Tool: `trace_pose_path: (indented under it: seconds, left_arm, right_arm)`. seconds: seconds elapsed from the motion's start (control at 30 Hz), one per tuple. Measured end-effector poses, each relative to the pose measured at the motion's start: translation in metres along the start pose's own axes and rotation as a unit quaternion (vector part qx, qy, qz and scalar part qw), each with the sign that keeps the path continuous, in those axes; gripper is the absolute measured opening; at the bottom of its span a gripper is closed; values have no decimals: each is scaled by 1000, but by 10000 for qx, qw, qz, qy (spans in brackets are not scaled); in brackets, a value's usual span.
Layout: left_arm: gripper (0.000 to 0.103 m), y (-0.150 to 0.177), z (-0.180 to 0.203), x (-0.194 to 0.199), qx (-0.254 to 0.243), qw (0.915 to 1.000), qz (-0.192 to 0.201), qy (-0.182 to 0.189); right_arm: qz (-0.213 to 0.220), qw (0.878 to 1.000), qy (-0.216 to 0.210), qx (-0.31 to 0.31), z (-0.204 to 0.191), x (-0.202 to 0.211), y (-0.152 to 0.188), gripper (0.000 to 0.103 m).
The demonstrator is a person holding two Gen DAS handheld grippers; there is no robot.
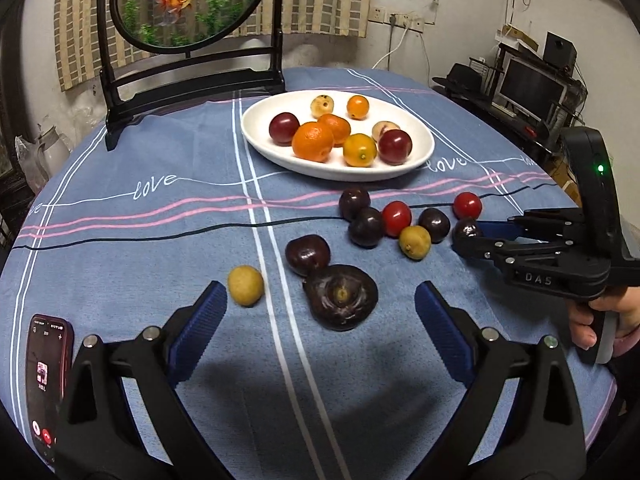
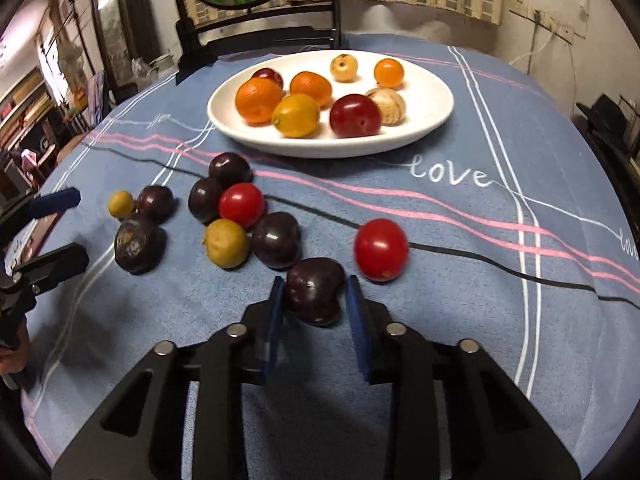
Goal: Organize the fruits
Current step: 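Grasp a dark plum with the right tool while the left grasps a large dark plum, then lower both held plums onto the white plate and open both tools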
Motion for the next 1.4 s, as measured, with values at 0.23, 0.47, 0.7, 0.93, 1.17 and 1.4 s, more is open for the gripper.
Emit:
trace_pose_path:
  seconds: [0.23,0.47,0.7,0.93,1.17,1.4]
  left_arm:
    - [71,3,11,-19,-83,9990,-361,232]
    - [67,4,16,-41,-67,9977,-662,119]
    - [57,4,17,-49,-49,9970,-762,123]
    - [49,4,15,-48,-18,9973,-736,37]
    - [49,4,15,-43,66,9976,-693,62]
    - [49,2,22,-32,49,9986,-509,113]
  right_arm:
    - [227,9988,-340,-260,7,17,-3,29]
    - [334,9978,-540,-175,1,30,-3,29]
    - [353,9977,-557,-170,0,33,-3,29]
    - [334,9981,-483,-172,0,30,-3,29]
    - [458,9980,-415,-118,-2,33,-3,29]
    - [657,9969,-410,130,-10,37,-1,29]
Point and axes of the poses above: each gripper's, at about its wrist camera, not at the fingertips, and x roughly against the way its jaws point, z to its right, y to its underside, the point moved 2 cm from there along -x, roughly the way its jaws point, and after that the axes turned 4 degrees about -x, right-handed, at the moved point
